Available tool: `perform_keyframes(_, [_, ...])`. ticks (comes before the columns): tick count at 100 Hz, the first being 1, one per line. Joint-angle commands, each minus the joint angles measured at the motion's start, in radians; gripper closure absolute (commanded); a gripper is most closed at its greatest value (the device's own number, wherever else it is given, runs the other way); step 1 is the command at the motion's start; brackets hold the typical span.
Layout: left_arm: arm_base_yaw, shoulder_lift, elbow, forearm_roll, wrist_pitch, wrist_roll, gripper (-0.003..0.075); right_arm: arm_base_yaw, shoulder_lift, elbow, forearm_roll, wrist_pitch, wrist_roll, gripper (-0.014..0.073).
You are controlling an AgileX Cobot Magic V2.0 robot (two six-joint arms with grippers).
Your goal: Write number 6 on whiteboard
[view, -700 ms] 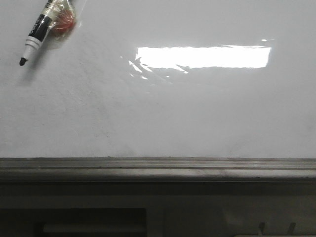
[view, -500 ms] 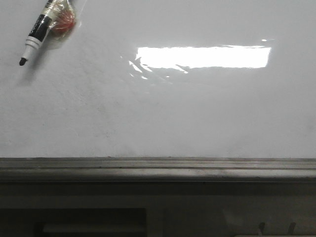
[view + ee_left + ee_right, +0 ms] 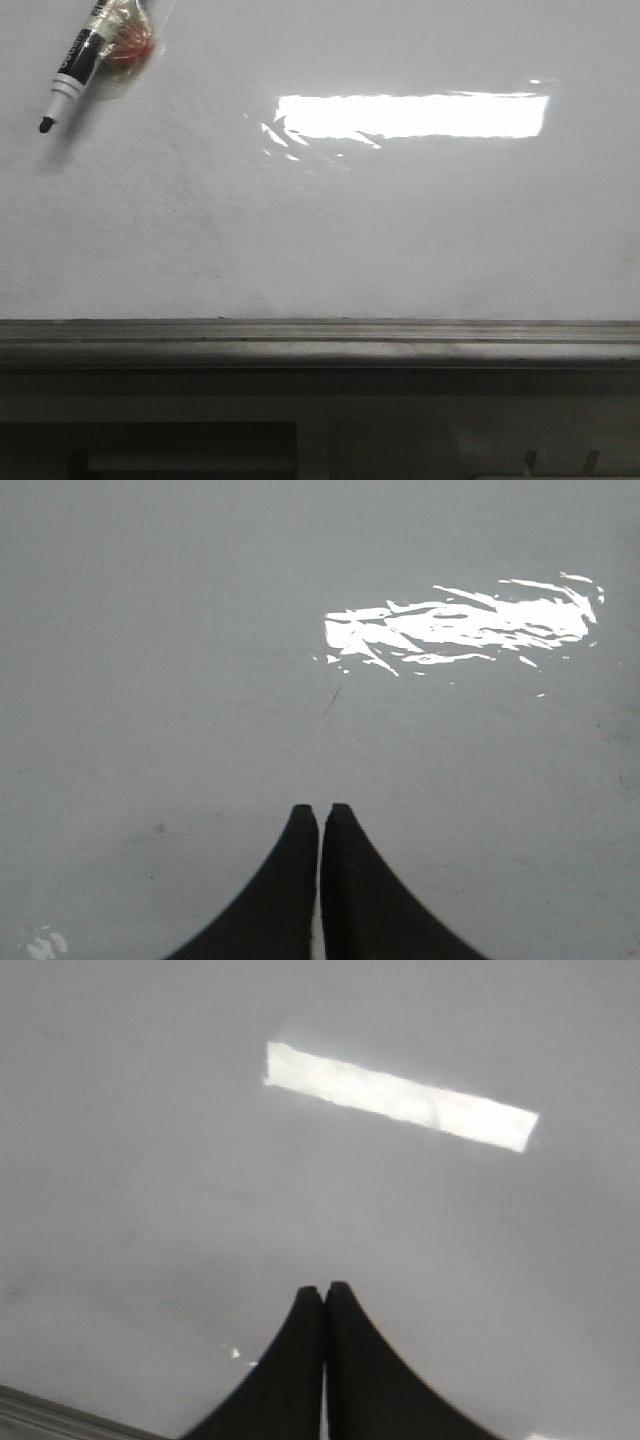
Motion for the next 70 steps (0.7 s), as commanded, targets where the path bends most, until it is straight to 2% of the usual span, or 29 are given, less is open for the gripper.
perform_keyframes(1, [0.003, -0.032, 0.049, -0.009, -0.071, -0.012, 0.074, -0.009, -0.018, 0.023, -0.011, -0.075, -0.002, 0.0659])
perform_keyframes(25, [0.003, -0.032, 0.049, -0.024, -0.073, -0.012, 0.074, -0.009, -0.018, 0.023, 0.008, -0.085, -0.002, 0.0659])
perform_keyframes(37, [0.003, -0.032, 0.049, -0.179, -0.073, -0.012, 0.074, -0.009, -0.018, 0.023, 0.079, -0.104, -0.002, 0.0659])
perform_keyframes(57, [0.003, -0.032, 0.049, -0.522, -0.089, -0.012, 0.074, -0.009, -0.018, 0.023, 0.319, -0.186, -0.002, 0.0659])
perform_keyframes(70, [0.003, -0.032, 0.043, -0.65, -0.108, -0.012, 0.0741, -0.009, -0.018, 0.021, 0.533, -0.211, -0.002, 0.0659])
